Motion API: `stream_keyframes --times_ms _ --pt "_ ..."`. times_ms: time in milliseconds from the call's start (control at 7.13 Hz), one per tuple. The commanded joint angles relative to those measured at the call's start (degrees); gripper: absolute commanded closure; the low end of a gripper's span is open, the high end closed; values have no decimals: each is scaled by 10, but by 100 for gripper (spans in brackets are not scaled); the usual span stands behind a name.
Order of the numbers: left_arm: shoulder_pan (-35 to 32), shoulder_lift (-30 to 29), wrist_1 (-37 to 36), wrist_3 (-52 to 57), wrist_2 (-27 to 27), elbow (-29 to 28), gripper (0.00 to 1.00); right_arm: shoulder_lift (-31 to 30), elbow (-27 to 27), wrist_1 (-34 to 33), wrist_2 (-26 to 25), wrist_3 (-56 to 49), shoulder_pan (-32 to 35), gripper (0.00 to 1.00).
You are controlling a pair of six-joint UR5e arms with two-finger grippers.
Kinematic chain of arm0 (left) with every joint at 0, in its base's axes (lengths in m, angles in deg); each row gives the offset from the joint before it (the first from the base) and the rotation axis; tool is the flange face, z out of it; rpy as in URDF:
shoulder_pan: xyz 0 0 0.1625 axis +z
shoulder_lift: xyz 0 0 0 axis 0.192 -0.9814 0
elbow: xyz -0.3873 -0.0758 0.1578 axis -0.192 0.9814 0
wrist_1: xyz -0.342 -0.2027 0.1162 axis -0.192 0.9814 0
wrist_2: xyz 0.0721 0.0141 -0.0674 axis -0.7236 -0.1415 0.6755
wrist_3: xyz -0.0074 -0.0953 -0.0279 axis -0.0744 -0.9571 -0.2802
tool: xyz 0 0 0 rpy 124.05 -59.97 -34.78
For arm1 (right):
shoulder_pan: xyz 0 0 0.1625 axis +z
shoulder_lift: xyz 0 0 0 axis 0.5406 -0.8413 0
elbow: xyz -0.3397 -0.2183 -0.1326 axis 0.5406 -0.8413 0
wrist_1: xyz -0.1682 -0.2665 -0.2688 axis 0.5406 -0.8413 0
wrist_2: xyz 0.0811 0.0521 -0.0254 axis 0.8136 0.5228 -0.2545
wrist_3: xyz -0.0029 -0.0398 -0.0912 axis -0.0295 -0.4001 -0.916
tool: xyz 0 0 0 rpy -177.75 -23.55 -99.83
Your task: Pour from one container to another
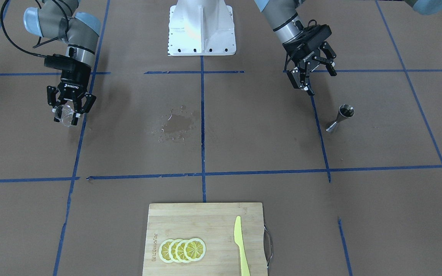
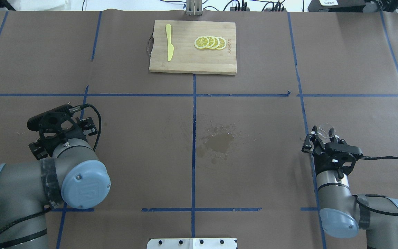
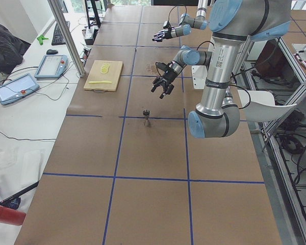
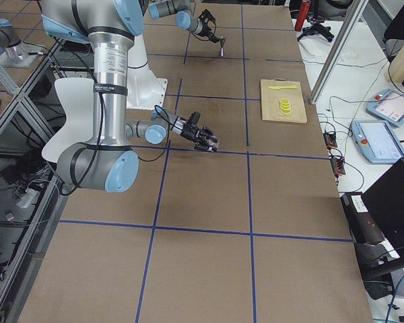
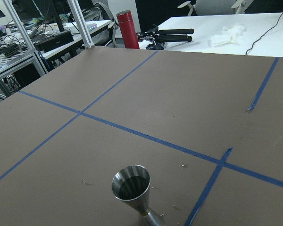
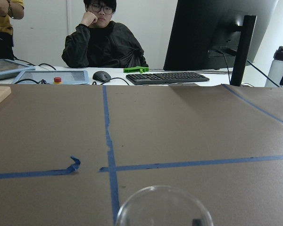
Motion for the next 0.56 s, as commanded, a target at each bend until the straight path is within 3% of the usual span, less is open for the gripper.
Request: stream_keyframes --times_ms 0,421 --pt "-33 -22 -6 88 18 30 0 0 -17 -1 -19 17 -14 100" --pt "-58 -33 -5 123 21 34 0 1 -34 1 -28 38 -25 99"
